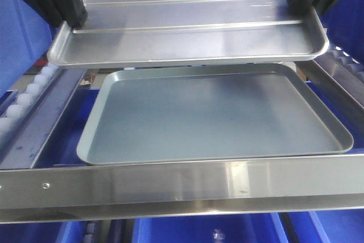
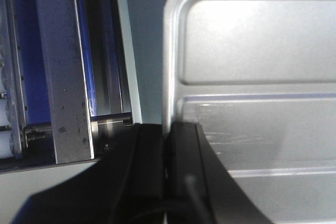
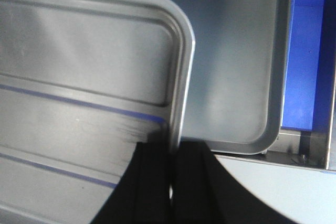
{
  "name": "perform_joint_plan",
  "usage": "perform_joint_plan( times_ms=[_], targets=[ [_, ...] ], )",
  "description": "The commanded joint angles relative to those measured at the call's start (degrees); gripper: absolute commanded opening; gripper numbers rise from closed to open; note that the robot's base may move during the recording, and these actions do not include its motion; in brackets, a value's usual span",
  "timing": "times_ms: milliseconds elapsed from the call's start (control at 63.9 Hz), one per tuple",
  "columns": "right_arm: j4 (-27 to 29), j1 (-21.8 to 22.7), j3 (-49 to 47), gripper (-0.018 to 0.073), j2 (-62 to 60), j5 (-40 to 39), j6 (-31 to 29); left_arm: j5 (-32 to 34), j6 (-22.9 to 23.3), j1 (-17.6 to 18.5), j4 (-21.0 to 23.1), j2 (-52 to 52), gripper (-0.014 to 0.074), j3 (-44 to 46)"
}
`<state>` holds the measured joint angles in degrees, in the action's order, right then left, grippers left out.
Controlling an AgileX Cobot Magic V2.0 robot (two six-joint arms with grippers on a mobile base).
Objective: Grab silver tray and stack on right shelf
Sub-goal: 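Move the held tray over the larger grey tray and lower it, then set the silver tray inside the grey tray and open both grippers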
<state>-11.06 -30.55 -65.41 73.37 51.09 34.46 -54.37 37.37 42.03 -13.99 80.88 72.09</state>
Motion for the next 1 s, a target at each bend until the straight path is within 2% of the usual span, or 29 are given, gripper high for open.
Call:
perform_joint_plan(
  times_ms=[0,188,422,563,626,814,923,986],
  targets=[
    [-2.97,0.26,-2.0,0.0058,-1.86,-0.77,-1.16,0.92,-0.15,0.09,-2.85,-1.97,-0.0094,1.83],
    [-2.97,0.26,-2.0,0.0058,-1.86,-0.97,-1.16,1.22,-0.15,0.09,-2.77,-1.97,-0.0094,1.83],
    [-3.84,0.32,-2.08,0.0058,-1.82,-0.98,-2.7,7.13,-0.79,0.09,-3.06,-0.82,-0.0094,1.83],
    [-4.42,3.12,-2.2,0.0058,-0.82,-1.45,-2.94,9.3,-0.79,0.09,-3.2,2.98,-0.0094,2.78],
    [-4.42,4.67,-2.2,0.0058,0.26,-2.58,-4.27,9.41,-0.79,-0.14,-3.38,5.13,-0.0094,3.78],
    [-4.42,8.38,-2.2,0.0058,4.85,-9.31,-6.18,10.17,-0.79,-0.42,-8.56,11.44,-0.0094,7.27],
    [-4.52,9.57,-2.2,0.0058,8.58,-12.71,-6.18,10.79,-0.56,-1.82,-7.73,14.97,-0.0094,8.9],
    [-5.04,9.87,-2.2,0.0058,11.57,-14.9,-6.18,11.76,-0.52,-2.89,-5.87,17.3,-0.0094,9.19]
  ],
)
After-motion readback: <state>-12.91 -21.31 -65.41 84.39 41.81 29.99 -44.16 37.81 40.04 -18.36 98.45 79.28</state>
